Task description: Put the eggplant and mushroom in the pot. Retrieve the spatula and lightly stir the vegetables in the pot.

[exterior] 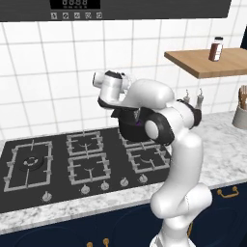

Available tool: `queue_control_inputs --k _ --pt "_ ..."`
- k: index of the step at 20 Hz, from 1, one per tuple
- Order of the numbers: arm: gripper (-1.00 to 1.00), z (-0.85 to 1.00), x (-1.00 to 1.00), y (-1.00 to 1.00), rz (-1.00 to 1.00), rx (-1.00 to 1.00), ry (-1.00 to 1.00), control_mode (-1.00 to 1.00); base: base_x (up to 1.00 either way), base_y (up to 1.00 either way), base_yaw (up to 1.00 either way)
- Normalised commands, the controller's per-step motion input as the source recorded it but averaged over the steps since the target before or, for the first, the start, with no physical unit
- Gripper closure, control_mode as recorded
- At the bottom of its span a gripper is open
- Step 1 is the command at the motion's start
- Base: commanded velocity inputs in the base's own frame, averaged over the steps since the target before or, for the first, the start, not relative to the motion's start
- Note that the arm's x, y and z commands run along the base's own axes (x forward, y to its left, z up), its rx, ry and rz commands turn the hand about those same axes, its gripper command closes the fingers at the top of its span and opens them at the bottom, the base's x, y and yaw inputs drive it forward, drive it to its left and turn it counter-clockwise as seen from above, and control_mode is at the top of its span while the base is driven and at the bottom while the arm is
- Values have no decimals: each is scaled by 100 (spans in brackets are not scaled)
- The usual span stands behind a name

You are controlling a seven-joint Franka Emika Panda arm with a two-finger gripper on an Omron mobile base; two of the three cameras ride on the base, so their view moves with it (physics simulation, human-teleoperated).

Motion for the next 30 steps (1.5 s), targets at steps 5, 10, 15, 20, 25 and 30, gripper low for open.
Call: queue_control_inputs --k 5,10,15,20,25,30 --pt "100 -30 18 0 0 0 -7 -100 0 0 0" --pt "100 -29 15 -1 0 0 -10 -100 0 0 0" --pt "100 -29 21 0 0 -1 0 -100 0 0 0" --pt "100 -21 1 0 0 -7 9 -100 0 0 0" --pt "100 -40 0 0 1 -9 16 -100 0 0 0" --pt "100 -2 0 -2 0 -1 9 -100 0 0 0"
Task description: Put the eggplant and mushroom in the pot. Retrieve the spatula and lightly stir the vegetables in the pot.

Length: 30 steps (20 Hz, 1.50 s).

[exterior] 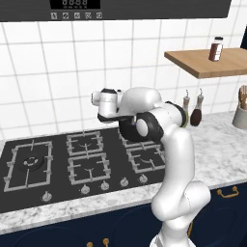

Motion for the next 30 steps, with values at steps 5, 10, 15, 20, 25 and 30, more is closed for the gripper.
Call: queue_control_inputs --k 5,10,15,20,25,30 --pt "100 29 14 -4 0 -12 30 -100 0 0 0" --pt "100 4 15 0 2 -12 17 -100 0 0 0" --pt "100 -29 9 0 1 -1 5 -100 0 0 0" --pt "100 -60 2 1 4 0 3 -100 0 0 0" --pt "100 -18 5 4 1 5 0 -100 0 0 0" --pt "100 0 24 19 0 15 0 -100 0 0 0"
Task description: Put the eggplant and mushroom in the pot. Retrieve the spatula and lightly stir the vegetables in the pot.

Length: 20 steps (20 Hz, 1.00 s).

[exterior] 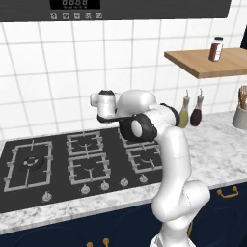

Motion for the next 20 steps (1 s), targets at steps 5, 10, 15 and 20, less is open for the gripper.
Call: queue_control_inputs --k 5,10,15,20 --pt "100 0 22 12 0 3 16 -100 0 0 0" --pt "100 0 23 0 0 -23 36 -100 0 0 0" --pt "100 -1 7 -26 0 -17 1 -100 0 0 0" --pt "100 35 44 -7 4 -1 0 -100 0 0 0"
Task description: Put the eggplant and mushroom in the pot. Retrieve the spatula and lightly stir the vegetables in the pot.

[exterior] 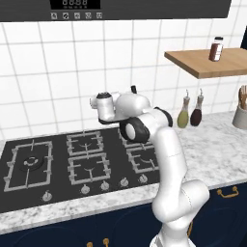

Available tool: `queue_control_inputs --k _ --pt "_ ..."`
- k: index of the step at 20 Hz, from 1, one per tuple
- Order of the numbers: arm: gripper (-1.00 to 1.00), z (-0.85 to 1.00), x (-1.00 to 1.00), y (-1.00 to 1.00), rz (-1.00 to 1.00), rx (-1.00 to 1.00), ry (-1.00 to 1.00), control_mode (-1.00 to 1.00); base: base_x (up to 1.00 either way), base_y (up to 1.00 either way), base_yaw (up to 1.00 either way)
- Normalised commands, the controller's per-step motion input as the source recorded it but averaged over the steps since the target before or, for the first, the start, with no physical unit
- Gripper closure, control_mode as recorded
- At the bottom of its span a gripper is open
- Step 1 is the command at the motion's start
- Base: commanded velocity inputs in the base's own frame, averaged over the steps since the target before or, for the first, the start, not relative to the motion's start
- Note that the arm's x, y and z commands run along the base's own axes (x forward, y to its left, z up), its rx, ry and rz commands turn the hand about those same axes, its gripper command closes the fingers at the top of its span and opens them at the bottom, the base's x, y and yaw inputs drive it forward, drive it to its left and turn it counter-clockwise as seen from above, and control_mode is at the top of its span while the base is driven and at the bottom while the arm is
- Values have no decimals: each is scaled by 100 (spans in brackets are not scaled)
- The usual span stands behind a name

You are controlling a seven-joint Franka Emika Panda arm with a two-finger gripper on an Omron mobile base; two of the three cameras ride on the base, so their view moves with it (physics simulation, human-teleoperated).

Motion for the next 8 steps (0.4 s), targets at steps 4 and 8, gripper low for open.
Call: queue_control_inputs --k 4,8 --pt "100 4 29 -11 6 2 -9 -100 0 0 0" --pt "100 15 23 -8 4 0 -2 -100 0 0 0"
